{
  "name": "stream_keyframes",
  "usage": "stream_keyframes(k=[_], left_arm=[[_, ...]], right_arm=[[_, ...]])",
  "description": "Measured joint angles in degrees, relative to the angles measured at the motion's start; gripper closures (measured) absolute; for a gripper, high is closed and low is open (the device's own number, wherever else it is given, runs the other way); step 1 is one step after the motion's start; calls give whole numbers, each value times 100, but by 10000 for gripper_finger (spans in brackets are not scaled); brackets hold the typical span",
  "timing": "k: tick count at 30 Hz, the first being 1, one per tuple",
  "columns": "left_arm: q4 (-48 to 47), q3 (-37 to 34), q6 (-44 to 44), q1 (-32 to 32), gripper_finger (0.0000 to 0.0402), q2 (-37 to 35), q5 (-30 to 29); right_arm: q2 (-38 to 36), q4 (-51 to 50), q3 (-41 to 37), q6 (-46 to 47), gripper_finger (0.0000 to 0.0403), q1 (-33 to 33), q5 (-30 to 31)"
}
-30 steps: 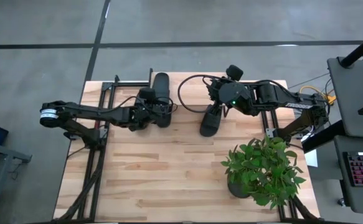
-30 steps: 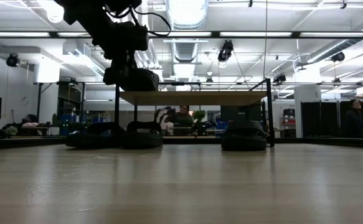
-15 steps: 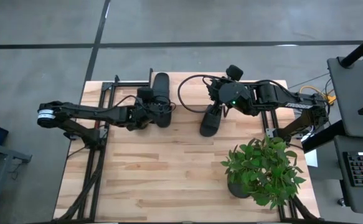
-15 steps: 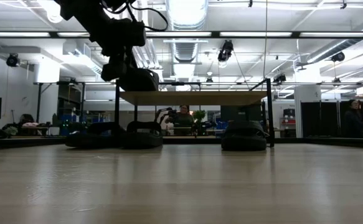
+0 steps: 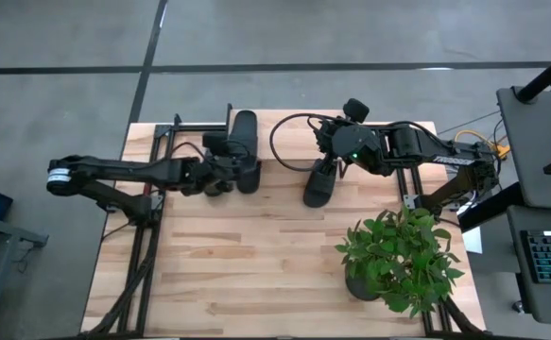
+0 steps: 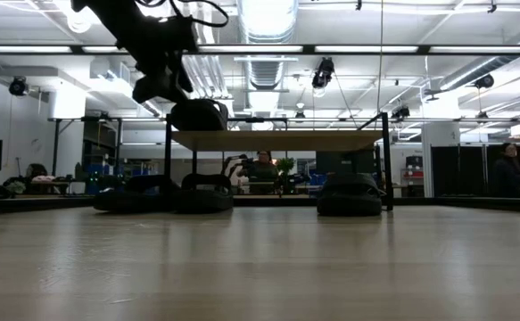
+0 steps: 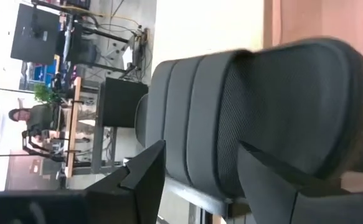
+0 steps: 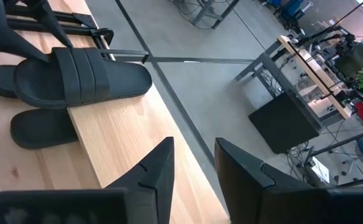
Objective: Pick and place slides into the shelf
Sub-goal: Put the black slipper on the shelf
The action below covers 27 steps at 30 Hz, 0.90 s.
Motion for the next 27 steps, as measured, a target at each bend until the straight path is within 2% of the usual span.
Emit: stream_keyframes(k=[9, 16, 21, 25, 27], left_arm=[[-252, 0, -385, -28, 223, -626, 77], [-288, -31, -990, -28, 224, -1412, 1063], [-381, -182, -1366, -28, 224, -1689, 1246], [-656, -266, -1823, -26, 224, -1768, 1763], [-756, -295, -1908, -28, 224, -1757, 1817]], right_arm=[[0, 0, 0, 1, 299, 0, 0], [0, -3, 0, 0, 299, -2, -172], [0, -2, -2, 7, 299, 0, -310], [0, -53, -2, 151, 303, 0, -324], [0, -92, -1, 198, 302, -3, -535]])
